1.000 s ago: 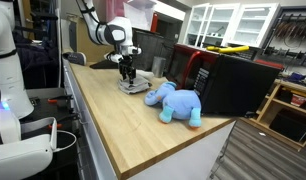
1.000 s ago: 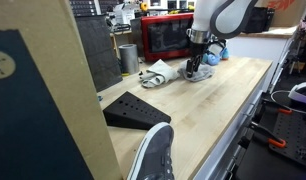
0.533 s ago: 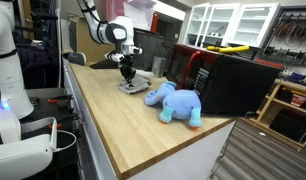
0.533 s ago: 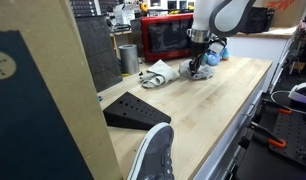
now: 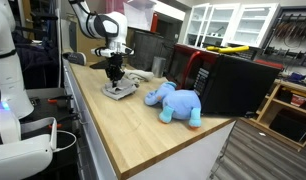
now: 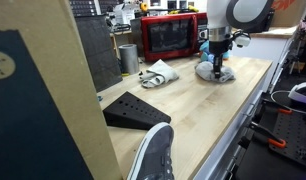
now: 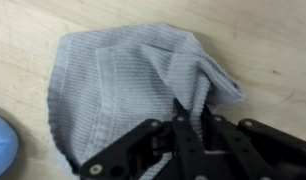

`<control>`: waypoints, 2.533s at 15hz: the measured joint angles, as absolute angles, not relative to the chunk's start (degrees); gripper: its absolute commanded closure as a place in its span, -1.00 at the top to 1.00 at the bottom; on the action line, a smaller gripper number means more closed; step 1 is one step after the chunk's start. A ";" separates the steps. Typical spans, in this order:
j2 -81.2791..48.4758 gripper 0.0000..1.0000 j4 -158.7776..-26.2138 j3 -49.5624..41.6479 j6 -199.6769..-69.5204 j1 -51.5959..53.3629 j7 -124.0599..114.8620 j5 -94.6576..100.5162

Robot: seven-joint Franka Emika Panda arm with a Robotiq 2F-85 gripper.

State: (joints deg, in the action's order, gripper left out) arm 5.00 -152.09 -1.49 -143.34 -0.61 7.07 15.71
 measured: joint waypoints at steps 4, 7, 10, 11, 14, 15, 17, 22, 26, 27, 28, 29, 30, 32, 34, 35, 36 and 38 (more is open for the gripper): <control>10.80 0.09 -156.49 -1.11 -141.68 0.08 9.98 12.95; 14.08 0.54 -156.45 -1.08 -141.68 1.11 10.10 8.74; 16.22 0.97 -153.98 -1.52 -139.61 1.32 11.13 4.93; 16.53 1.00 -152.60 -1.86 -137.69 1.24 11.14 4.58; 16.06 1.00 -147.99 -3.44 -130.51 0.74 11.58 4.53; 15.54 1.00 -146.60 -3.95 -127.94 0.43 12.36 4.53; 14.02 1.00 -144.36 -4.83 -123.89 -0.32 13.75 4.55; 9.03 1.00 -142.69 -6.18 -122.75 -2.04 16.57 4.62; 5.17 1.00 -142.52 -6.12 -124.52 -2.26 16.59 4.55; 4.38 1.00 -142.44 -6.04 -125.20 -2.26 16.59 4.55; 3.67 1.00 -142.31 -6.00 -125.93 -2.26 16.59 4.55; 3.01 1.00 -142.12 -5.99 -126.65 -2.26 16.59 4.55; 2.41 1.00 -141.90 -5.99 -127.42 -2.26 16.59 4.55; 1.30 1.00 -141.27 -5.99 -128.46 -2.35 16.59 4.55; 0.21 1.00 -140.50 -5.99 -128.66 -2.69 16.59 4.55; -0.40 1.00 -140.13 -6.00 -128.66 -2.96 16.59 4.55; -0.98 1.00 -139.82 -6.00 -128.66 -3.31 16.59 4.55; -2.00 1.00 -139.30 -6.02 -128.66 -3.97 16.67 4.55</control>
State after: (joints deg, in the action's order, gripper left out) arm -2.00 -139.30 -6.02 -128.66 -3.97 16.67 4.55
